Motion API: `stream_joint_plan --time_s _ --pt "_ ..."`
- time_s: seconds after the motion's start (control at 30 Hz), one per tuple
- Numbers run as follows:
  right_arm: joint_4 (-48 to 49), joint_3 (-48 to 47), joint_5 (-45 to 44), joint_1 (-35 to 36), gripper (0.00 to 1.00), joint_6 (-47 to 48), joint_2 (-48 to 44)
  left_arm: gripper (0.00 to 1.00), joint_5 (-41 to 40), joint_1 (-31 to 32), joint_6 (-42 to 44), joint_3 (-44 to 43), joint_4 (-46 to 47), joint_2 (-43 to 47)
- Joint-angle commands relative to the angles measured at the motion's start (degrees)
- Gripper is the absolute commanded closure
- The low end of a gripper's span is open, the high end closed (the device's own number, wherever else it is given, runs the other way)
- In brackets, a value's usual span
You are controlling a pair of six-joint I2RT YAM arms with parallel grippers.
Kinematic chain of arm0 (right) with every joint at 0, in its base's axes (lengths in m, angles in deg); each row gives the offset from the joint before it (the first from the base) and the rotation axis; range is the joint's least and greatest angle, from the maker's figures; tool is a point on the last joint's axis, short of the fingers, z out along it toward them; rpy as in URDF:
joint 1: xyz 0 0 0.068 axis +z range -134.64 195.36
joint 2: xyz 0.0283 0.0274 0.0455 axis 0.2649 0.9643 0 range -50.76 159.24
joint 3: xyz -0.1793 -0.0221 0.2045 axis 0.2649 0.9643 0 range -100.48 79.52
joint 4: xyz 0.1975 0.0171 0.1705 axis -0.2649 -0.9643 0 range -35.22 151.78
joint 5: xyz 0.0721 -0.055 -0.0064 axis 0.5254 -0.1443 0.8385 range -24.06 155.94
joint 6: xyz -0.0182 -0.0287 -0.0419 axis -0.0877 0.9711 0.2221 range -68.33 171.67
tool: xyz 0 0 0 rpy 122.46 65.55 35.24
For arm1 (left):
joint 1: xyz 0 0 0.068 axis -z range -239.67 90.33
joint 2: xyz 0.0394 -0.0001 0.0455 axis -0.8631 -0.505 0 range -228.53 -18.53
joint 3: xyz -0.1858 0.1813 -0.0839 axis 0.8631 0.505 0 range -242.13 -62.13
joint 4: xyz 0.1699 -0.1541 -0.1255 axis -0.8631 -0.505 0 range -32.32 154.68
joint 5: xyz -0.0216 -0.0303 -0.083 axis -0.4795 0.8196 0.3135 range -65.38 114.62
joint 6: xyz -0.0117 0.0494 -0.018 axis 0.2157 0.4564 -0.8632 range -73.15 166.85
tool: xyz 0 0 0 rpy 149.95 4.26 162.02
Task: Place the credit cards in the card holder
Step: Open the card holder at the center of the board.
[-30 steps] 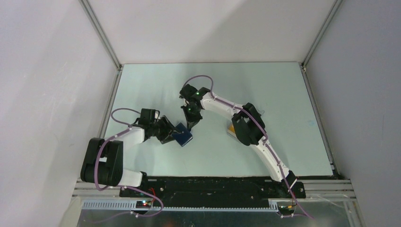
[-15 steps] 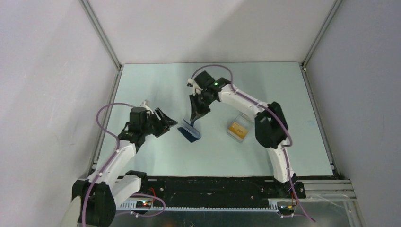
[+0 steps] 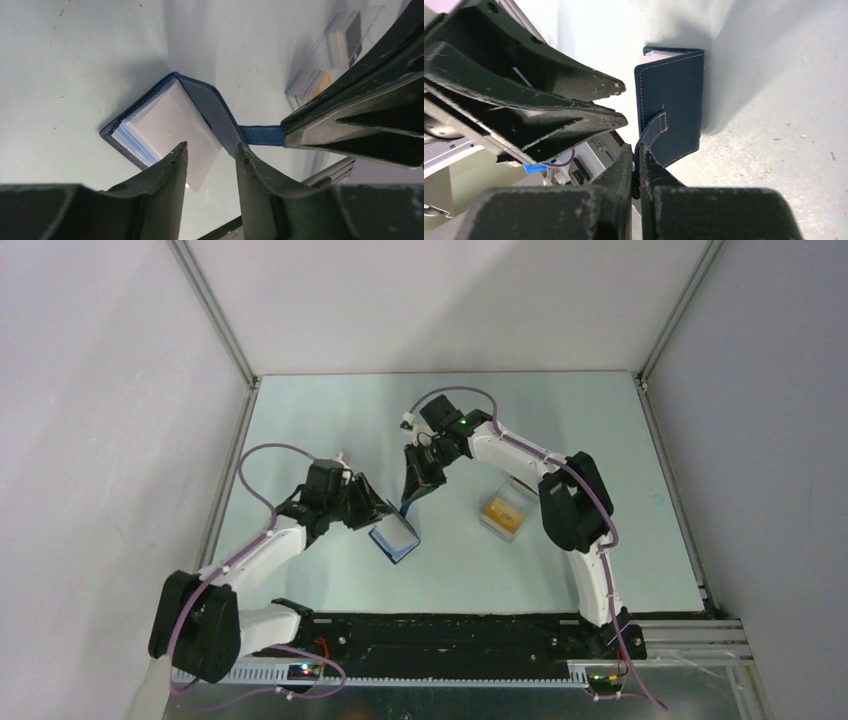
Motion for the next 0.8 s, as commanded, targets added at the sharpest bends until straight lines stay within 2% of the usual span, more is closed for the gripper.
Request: stream_joint_plan --time_s 0.0,0.2,0.4,0.77 --pt "2.1 2.5 2.9 -2.5 1.00 -2.4 -0.3 0.57 -4.5 2.0 0.2 -3.1 0.4 -3.5" --pt "2.7 6.6 1.7 -5.5 1.00 -2.0 1.1 0.64 -5.2 2.7 -0.7 -3.1 0.2 -7.9" --pt "-0.5 7.4 -3.1 -7.5 1.00 0.8 2.7 0.57 -7.2 3.6 -1.1 -1.1 -0.2 -5.3" --pt "-1.6 6.7 -5.1 -7.0 1.00 1.8 3.3 0.56 -5.8 4.2 -1.0 -1.2 -0.2 -6.0"
